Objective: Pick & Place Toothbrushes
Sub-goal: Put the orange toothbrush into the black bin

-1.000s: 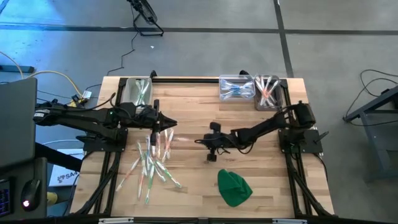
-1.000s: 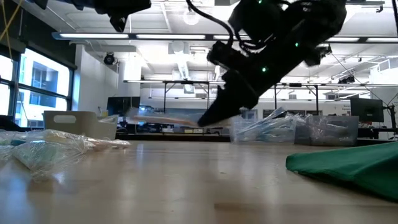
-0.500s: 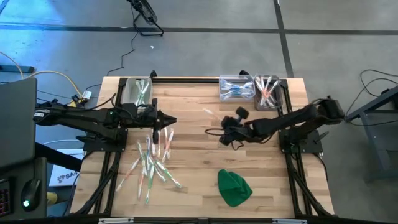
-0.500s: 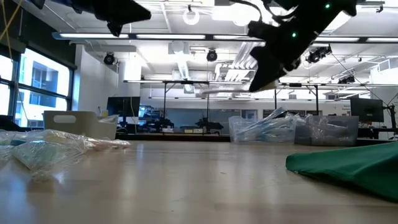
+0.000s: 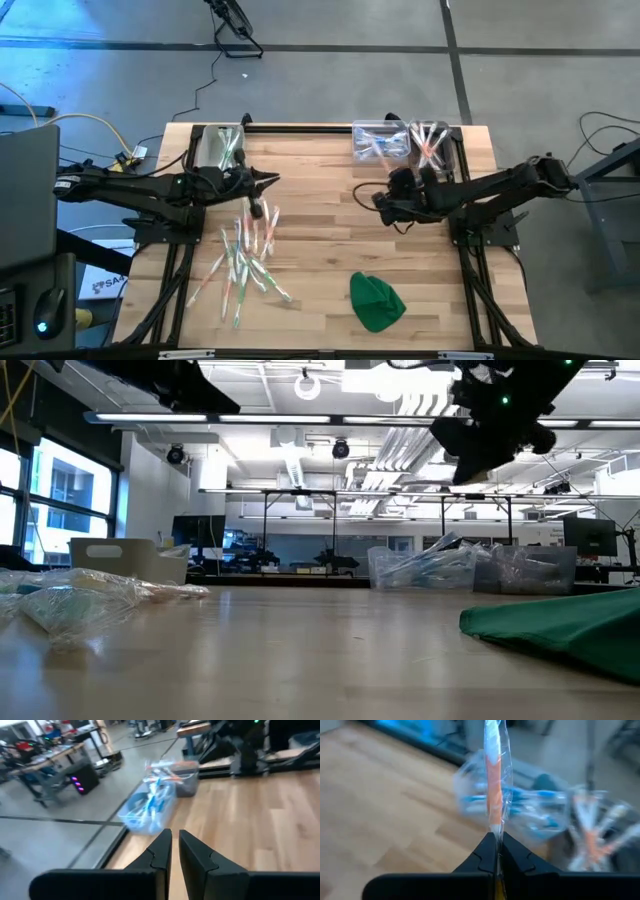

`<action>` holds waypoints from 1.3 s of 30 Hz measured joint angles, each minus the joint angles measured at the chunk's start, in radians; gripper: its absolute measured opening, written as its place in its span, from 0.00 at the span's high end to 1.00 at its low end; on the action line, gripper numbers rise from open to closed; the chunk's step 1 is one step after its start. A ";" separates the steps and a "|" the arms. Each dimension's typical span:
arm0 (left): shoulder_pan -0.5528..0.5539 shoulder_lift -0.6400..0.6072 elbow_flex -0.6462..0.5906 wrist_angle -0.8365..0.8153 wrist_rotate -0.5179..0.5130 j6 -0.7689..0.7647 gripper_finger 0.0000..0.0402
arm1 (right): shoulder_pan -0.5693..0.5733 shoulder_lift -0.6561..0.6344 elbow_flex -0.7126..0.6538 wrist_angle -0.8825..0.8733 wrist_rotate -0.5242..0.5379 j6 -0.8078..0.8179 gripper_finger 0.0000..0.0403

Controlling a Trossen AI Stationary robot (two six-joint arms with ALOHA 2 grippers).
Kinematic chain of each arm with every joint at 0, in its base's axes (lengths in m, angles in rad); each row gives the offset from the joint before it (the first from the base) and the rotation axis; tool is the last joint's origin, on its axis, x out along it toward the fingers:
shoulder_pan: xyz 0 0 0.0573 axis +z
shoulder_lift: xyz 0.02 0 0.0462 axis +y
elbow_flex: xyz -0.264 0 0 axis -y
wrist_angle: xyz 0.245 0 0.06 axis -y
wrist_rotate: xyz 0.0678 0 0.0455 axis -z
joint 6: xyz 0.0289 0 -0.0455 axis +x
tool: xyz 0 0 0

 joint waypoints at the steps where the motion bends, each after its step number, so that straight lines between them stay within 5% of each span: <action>1: 0.000 0.000 0.000 0.000 -0.014 0.015 0.93 | 0.000 0.000 -0.001 -0.037 0.026 0.044 0.99; 8: 0.000 0.000 0.000 -0.042 -0.109 0.052 0.93 | -0.079 0.011 -0.001 -0.270 0.083 0.272 0.99; 17: 0.000 0.000 0.000 -0.077 -0.116 0.037 0.93 | -0.274 0.016 -0.060 -0.330 -0.072 0.326 0.99; 29: 0.000 0.000 0.000 -0.078 -0.116 0.010 0.93 | -0.645 0.016 -0.060 -0.083 -0.109 -0.249 0.99; 39: 0.000 0.000 0.000 -0.078 -0.117 -0.008 0.93 | -0.806 0.016 -0.060 -0.059 -0.290 -0.359 0.99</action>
